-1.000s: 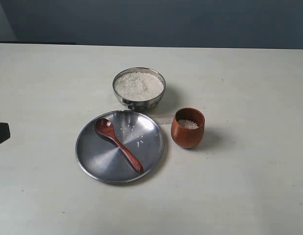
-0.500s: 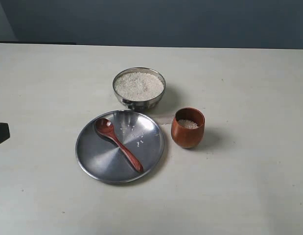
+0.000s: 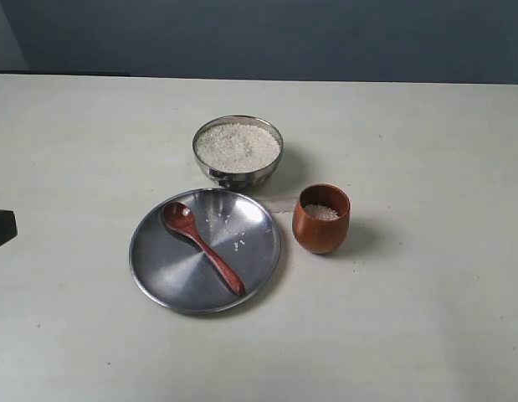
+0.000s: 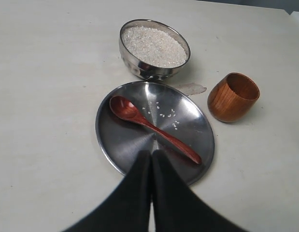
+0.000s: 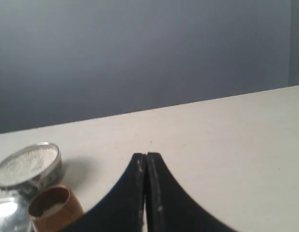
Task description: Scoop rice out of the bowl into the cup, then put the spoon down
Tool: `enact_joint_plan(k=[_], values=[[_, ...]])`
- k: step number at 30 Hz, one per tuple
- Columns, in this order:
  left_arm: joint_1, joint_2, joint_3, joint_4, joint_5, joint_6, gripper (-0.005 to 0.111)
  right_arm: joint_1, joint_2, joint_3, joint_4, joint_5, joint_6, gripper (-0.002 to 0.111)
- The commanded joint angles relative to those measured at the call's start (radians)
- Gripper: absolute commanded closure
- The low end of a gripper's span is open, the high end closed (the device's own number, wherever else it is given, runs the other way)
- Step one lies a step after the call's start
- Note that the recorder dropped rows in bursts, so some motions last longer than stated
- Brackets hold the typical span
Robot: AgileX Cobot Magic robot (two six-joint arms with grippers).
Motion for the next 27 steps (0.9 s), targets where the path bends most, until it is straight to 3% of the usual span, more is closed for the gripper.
enact_joint_plan(k=[1,4,15,27], values=[[0.001,0.004,-0.006,-0.001,-0.002,0.0,0.106,-0.006,-0.006,0.047,0.235,0.019,-0.376,0.108],[0.001,0.004,-0.006,-0.001,-0.002,0.003,0.106,-0.006,-0.006,0.077,0.398,-0.042,-0.614,0.108],[0.001,0.004,-0.006,-0.001,-0.002,0.003,0.106,-0.006,-0.006,0.12,0.318,-0.026,-0.616,0.108],[0.001,0.004,-0.006,-0.001,-0.002,0.003,0.106,-0.013,-0.006,0.225,0.396,-0.104,-0.615,0.108]])
